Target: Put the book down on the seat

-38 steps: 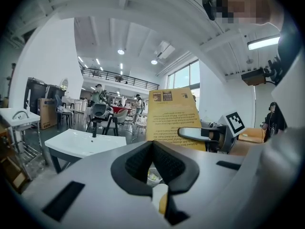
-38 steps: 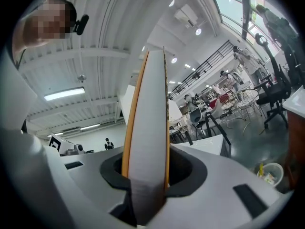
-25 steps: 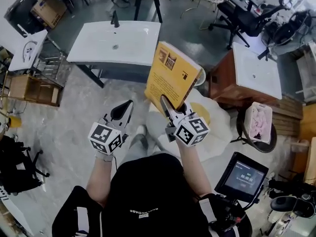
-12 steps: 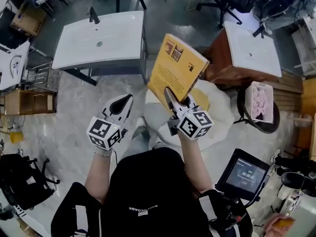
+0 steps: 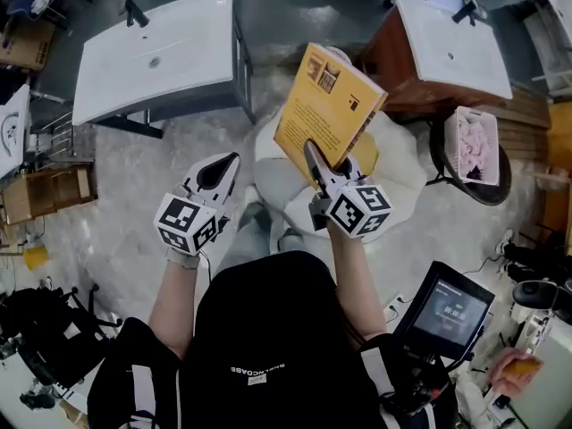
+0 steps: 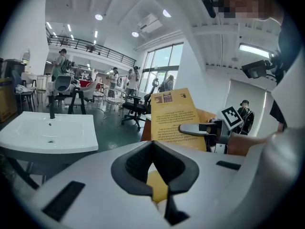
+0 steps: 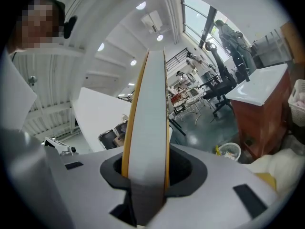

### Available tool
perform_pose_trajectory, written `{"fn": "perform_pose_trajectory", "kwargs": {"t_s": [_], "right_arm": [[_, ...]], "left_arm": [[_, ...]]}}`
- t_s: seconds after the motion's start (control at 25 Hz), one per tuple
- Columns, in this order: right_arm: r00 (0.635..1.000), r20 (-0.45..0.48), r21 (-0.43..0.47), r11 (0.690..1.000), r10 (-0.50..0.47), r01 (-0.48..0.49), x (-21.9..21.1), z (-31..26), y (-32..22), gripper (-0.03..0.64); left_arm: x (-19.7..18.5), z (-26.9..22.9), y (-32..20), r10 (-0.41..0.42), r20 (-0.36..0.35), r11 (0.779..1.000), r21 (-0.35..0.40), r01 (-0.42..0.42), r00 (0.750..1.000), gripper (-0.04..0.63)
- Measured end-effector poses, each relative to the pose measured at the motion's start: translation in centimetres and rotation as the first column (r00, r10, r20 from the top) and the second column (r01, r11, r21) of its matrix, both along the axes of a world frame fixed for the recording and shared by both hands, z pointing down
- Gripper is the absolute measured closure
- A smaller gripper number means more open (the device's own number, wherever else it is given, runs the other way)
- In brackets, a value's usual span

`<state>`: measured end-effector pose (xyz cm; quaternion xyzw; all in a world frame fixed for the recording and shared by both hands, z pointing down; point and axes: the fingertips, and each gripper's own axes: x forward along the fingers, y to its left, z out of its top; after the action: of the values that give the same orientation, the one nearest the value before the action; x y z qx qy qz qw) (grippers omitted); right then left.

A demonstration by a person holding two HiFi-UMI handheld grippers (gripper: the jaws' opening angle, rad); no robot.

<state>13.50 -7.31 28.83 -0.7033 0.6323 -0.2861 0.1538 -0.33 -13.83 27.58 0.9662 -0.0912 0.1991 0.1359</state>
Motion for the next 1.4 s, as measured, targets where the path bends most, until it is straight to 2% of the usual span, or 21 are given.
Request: {"fn": "perform_pose_trajectory", "kwargs": {"t_s": [0.52, 1.04, 1.4], "right_arm": [[0.993, 0.064, -0.120, 0.988, 0.101, -0.092, 2.6, 7.6, 4.7, 0.456], [0.977, 0.110, -0.243, 0.958, 0.184, -0.153, 3.7, 15.3, 7.4, 0.456], [0.961, 0.151, -0.305, 0.936, 0.231, -0.177, 3.5, 20.0, 9.4, 0.456]], "left_arm": [[3.9, 6.0, 2.5, 0.090, 0.082, 0.995, -0.057, -0.086, 0.993, 0.581], [6.4, 12.4, 3.6, 0.159, 0.126, 0.980, -0.141, -0.141, 0.979, 0.581], [6.3, 16.0, 4.6, 0.187, 0.156, 0.969, -0.189, -0.156, 0.970, 0.580]]}}
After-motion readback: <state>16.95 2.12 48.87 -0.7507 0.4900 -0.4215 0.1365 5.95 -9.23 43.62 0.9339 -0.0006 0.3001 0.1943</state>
